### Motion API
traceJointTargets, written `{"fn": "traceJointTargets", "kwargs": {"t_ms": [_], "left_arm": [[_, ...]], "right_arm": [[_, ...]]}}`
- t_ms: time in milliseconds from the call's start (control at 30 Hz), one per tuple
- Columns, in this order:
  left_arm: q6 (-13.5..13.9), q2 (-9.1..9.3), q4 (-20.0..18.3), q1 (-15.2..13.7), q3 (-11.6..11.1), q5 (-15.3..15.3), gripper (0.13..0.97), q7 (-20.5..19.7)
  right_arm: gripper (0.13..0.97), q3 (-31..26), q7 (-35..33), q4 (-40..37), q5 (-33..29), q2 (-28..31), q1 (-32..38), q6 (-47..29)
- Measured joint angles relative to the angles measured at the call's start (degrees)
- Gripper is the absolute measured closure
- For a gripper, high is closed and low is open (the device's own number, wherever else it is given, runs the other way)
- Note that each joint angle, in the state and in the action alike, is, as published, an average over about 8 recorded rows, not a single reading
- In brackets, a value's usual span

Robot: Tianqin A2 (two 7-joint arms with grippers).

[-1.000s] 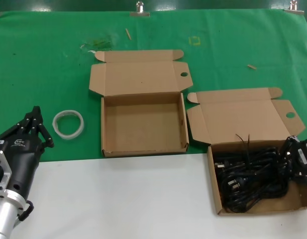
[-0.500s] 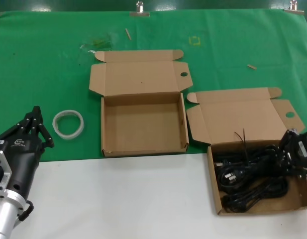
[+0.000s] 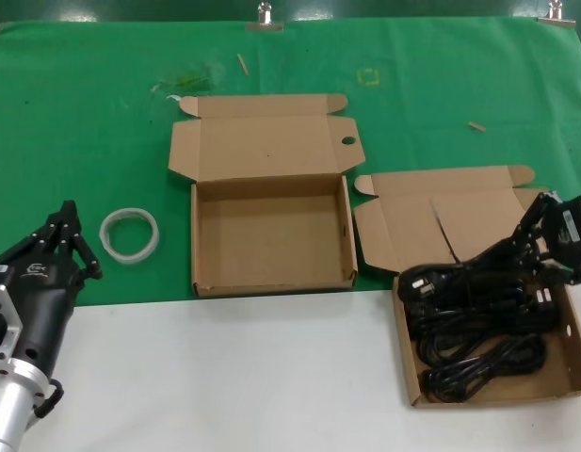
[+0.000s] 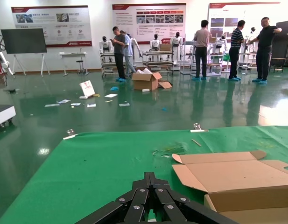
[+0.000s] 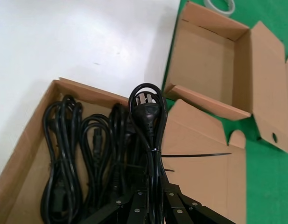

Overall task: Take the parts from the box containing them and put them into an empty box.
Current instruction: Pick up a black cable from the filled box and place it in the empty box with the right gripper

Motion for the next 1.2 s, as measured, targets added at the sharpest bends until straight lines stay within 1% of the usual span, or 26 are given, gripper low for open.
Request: {"fn": "traceJointTargets", "kwargs": {"t_ms": [167,333,800,1000,1200], "left_arm": [[0.0,0.0,0.0,0.0,0.0,0.0,0.957,0.0],[0.0,0.0,0.0,0.0,0.0,0.0,0.957,0.0],[0.0,0.0,0.0,0.0,0.0,0.0,0.957,0.0],[0.0,0.0,0.0,0.0,0.0,0.0,0.957,0.0],[0.0,0.0,0.0,0.0,0.0,0.0,0.957,0.0]], "right_arm": [[0.927,-0.4,0.4,-1.9,-0.6,-1.7,2.3,0.2],[0.927,-1.0,0.6,-4.9,-1.0,-4.9,4.8,1.1],[0.927,-3.5,1.7,-17.5,-2.5,-18.4,12.3,6.1],[0.927,-4.5,0.8,-25.3,-3.3,-25.3,14.9,9.7],[0.927,-4.7,-2.1,-36.9,-3.4,-33.2,18.0,14.6]]}}
